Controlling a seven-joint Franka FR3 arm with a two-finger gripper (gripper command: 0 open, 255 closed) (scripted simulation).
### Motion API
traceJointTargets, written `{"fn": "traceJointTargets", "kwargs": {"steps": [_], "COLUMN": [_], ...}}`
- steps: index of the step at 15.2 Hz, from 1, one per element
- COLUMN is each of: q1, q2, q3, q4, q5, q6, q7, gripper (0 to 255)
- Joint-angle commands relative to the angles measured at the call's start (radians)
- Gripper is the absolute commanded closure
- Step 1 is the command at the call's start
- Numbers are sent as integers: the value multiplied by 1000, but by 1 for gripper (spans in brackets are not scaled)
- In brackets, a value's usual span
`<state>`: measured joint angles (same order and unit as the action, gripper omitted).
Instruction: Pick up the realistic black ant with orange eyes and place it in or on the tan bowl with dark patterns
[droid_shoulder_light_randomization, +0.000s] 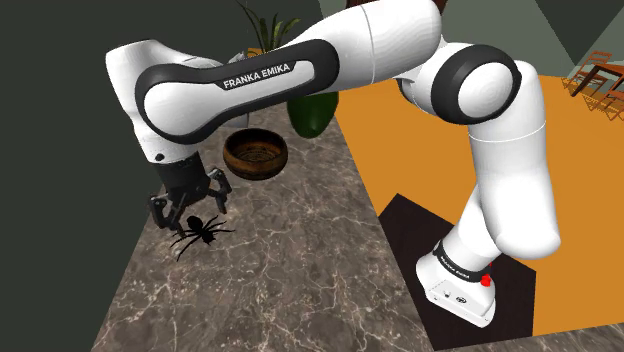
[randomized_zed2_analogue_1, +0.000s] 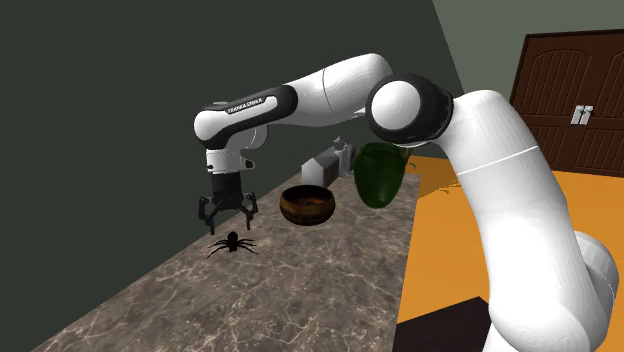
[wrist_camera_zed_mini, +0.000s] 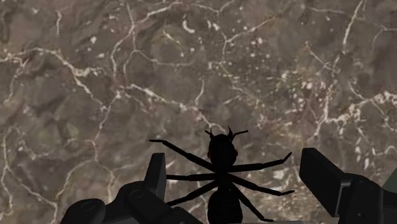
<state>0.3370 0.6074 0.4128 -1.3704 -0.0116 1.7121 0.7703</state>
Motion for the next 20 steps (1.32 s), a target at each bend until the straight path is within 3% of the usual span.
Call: {"fn": "traceJointTargets", "kwargs": {"steps": [1, 6, 13, 14, 20], "q1": [1, 0, 0, 0, 0], "q2": [5, 3, 3, 3, 4], "q3": [-1, -1, -1, -1, -1], "q4": [-21, -85, -84, -84, -84], "q5": [0, 0, 0, 0, 0], "q6": [24, 87, 86, 86, 86], "q7": [1, 1, 1, 1, 1], "gripper": [0, 0, 0, 255, 255]}}
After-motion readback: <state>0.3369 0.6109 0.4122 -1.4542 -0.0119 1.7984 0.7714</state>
